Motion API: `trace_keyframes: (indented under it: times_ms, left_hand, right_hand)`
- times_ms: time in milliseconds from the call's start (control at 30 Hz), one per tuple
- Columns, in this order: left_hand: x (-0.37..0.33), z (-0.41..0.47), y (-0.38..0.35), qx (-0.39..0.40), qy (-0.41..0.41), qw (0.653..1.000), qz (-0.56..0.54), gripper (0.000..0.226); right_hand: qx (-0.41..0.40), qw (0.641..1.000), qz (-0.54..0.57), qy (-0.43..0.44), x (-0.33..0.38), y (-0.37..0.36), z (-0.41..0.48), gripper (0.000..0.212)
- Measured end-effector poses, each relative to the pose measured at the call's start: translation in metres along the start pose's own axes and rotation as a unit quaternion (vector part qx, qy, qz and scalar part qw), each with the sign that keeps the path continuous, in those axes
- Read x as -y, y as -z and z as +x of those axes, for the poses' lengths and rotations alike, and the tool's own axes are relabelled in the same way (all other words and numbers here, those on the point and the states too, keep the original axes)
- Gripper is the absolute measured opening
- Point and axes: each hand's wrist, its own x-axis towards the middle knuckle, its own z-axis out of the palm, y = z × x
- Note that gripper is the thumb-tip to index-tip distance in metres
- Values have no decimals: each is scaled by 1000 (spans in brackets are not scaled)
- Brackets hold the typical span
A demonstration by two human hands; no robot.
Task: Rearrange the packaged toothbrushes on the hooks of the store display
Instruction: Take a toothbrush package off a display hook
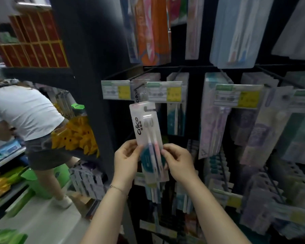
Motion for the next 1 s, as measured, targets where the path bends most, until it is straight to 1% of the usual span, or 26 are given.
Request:
trace_keyframes:
  times_ms: [167,300,367,500,567,767,1000]
  left_hand:
    - [4,18,7,-6,38,999,-25,14]
    - [-1,32,9,5,40,998,-51,16]
    - [-6,36,9,12,26,997,-66,18]
    - [-12,41,5,10,-16,996,-83,40]
    - [-12,43,4,9,-22,996,-92,45]
    - [-17,53,4,11,-36,995,-88,48]
    - [-20,61,3,35,-78,996,-34,52]
  right_hand:
    - [-11,999,-44,-21,5,-13,23,19]
    - [-29,998,-62,-2,19,-18,36,20]
    - [-41,996,-72,12,28,-20,40,20]
    - [-60,992,-106,46,39,-21,43,19]
    - [-69,990,-110,56,42,-22,44,19]
    - [-84,985,-128,80,50,-27,50,19]
    - [-99,986,-121,57,43,-23,51,17]
